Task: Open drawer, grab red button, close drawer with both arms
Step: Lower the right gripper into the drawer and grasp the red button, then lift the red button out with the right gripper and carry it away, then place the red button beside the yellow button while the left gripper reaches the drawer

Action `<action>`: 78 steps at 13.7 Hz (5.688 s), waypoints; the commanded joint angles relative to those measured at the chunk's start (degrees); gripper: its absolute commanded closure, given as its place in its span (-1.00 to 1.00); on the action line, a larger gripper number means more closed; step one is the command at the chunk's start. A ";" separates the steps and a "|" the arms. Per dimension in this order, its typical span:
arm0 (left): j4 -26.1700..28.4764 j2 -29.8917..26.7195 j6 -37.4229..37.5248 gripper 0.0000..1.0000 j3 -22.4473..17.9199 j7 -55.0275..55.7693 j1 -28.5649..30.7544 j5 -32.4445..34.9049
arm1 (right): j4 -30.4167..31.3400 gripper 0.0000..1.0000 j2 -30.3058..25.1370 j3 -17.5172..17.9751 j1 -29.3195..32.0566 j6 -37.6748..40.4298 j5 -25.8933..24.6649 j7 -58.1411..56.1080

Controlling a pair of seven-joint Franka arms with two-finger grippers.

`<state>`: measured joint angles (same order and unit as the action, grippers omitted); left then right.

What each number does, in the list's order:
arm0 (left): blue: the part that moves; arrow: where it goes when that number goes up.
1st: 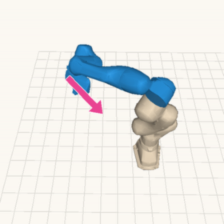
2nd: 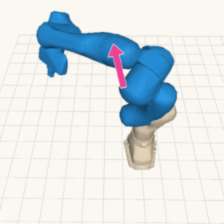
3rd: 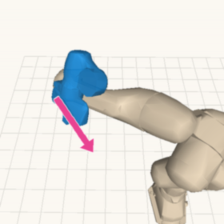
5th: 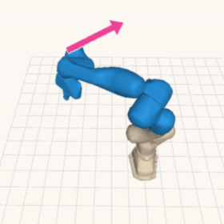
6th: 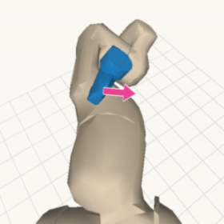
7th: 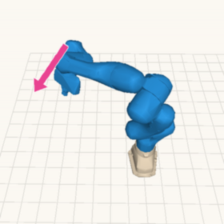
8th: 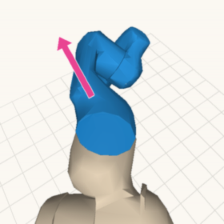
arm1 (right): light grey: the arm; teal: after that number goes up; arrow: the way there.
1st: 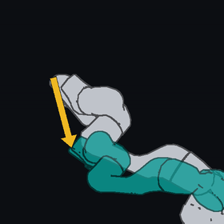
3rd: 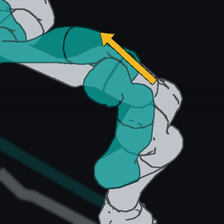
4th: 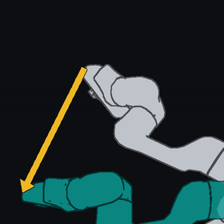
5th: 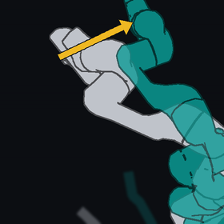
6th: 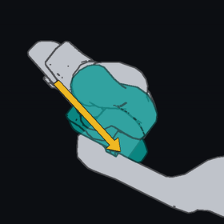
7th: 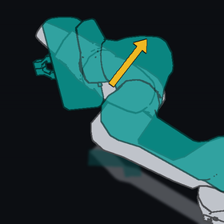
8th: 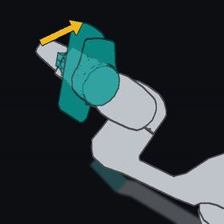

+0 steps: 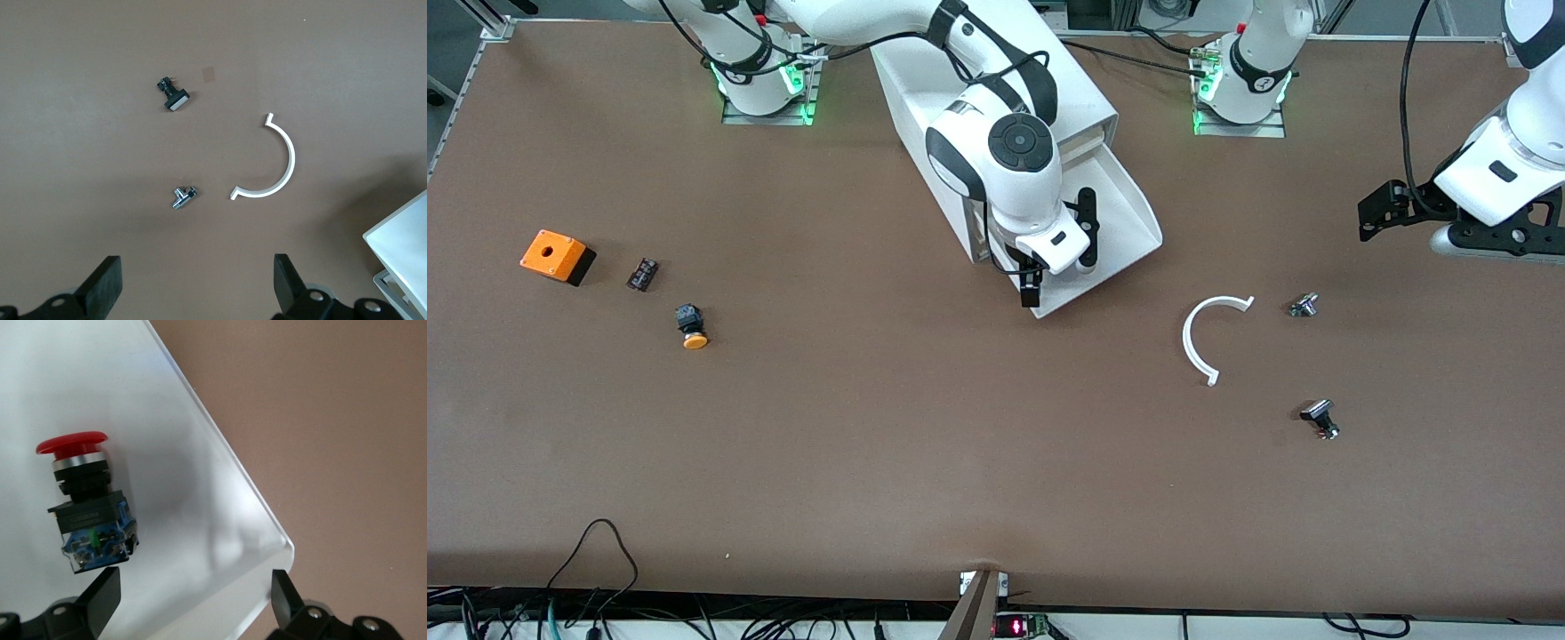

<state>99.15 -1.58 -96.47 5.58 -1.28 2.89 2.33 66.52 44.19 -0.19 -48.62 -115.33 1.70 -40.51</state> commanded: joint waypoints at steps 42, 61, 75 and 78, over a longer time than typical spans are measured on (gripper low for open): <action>-4.40 2.81 2.52 -1.00 -1.54 0.84 -0.78 1.62 | -0.34 0.34 0.11 -0.16 -4.64 1.51 -1.26 2.19; -5.98 6.41 0.49 -1.00 -1.45 -3.47 -0.95 1.44 | 7.13 0.37 -10.18 -9.20 12.41 -1.12 4.37 10.88; 0.76 13.80 -14.59 -1.00 4.51 16.72 -5.42 -2.77 | 33.39 0.36 -13.69 -22.56 13.03 -2.34 2.87 43.41; 7.78 15.38 -25.74 -1.00 5.13 30.15 -10.43 -2.77 | 41.47 0.36 -16.94 -23.71 13.11 -7.78 2.00 42.97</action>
<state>101.93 13.97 -115.74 10.47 21.91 -5.30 -0.14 100.24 32.41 -23.59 -35.08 -119.22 5.07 1.75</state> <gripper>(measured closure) 0.000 0.590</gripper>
